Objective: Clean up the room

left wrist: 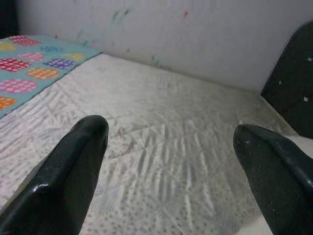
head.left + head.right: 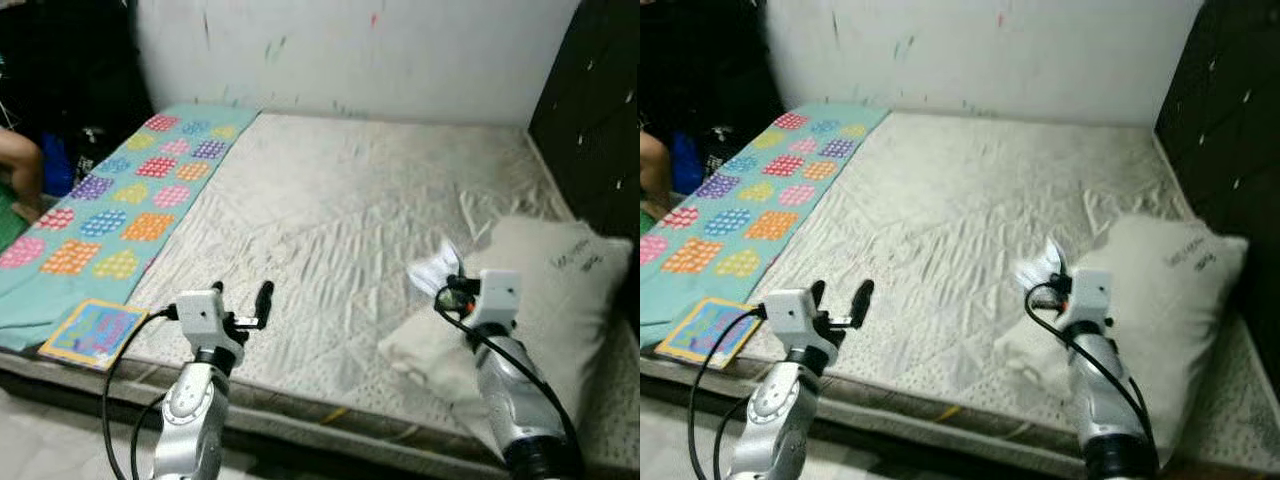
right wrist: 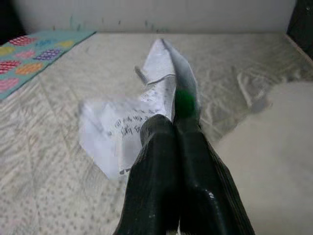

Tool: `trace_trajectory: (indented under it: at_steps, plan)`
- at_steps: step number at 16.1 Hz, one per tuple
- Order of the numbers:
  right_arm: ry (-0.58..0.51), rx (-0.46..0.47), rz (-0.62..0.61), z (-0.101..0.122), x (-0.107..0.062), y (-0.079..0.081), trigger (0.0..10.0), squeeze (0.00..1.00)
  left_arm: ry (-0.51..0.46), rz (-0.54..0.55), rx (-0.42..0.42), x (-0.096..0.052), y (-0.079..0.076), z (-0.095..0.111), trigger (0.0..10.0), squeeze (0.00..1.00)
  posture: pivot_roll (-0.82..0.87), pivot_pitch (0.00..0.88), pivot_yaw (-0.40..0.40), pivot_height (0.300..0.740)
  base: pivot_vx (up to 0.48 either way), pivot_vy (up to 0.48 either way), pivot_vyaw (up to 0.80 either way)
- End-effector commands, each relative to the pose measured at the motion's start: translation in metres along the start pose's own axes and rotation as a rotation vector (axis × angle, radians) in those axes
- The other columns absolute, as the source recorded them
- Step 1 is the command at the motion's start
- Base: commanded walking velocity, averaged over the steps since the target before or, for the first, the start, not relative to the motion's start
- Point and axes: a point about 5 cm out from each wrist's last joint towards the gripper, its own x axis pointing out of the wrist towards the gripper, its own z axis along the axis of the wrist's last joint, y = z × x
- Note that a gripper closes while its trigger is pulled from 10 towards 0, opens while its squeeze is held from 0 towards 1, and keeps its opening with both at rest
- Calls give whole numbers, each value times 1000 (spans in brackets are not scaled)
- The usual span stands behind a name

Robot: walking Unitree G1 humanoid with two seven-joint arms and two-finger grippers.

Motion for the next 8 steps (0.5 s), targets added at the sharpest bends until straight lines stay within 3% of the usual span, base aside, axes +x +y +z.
trace_trajectory:
  at_steps: [1,7,8]
  plan:
    - [-17,-7,27,5,3,7,10000,0,1,35,18,2,5,2,10000,0,31,0,35,740,0,0,0]
    - [-14,-9,24,5,3,5,10000,0,20,94,-11,3,8,-1,10000,0,31,0,30,740,0,0,0]
    - [-13,-9,25,5,3,5,10000,0,17,87,-10,3,7,-1,10000,0,31,0,29,740,0,0,-481]
